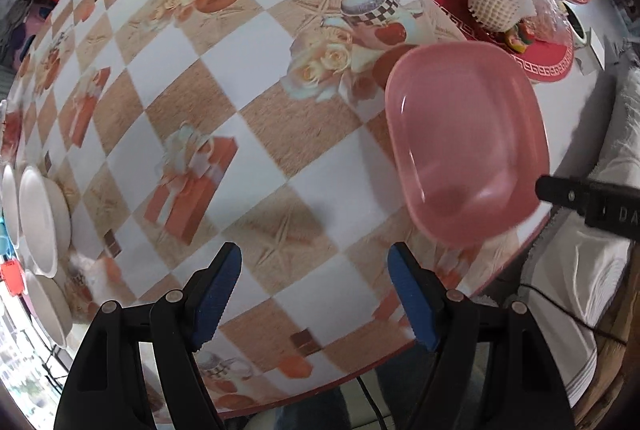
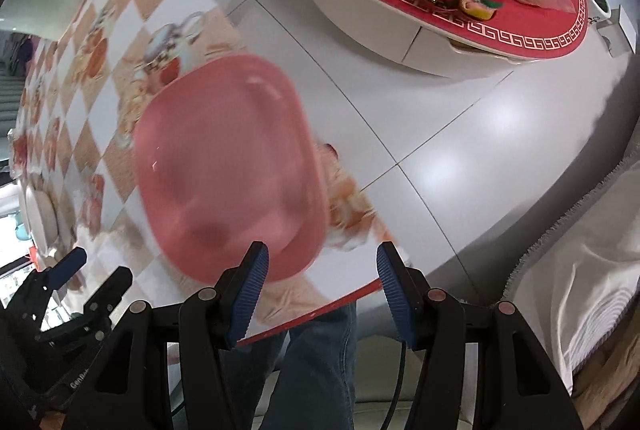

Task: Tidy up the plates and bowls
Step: 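Close the right gripper on the pink square plate's rim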

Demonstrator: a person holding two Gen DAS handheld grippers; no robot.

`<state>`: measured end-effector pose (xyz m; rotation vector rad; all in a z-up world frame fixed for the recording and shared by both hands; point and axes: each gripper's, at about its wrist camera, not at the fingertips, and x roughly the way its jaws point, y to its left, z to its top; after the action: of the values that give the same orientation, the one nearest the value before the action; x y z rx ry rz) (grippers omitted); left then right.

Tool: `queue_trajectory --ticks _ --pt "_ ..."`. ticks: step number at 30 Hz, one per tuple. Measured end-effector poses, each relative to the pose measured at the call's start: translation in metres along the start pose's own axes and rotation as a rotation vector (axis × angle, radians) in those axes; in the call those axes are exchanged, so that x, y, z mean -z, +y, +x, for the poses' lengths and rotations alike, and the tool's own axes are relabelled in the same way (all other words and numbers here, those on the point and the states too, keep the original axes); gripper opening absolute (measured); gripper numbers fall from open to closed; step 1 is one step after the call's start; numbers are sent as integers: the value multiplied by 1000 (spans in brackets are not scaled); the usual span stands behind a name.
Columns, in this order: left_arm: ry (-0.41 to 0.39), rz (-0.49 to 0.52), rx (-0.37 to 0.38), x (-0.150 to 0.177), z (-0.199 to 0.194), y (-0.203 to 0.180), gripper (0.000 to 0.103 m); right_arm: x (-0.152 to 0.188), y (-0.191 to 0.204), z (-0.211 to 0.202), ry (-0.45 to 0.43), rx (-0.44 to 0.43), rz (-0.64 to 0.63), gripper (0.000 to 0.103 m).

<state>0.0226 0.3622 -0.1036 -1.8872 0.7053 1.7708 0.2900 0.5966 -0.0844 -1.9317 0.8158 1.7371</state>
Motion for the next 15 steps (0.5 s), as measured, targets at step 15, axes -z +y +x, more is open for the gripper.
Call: queue_trajectory --ticks 15 --pt "9 -49 -4 -49 34 -27 79 -36 66 46 20 33 -71 58"
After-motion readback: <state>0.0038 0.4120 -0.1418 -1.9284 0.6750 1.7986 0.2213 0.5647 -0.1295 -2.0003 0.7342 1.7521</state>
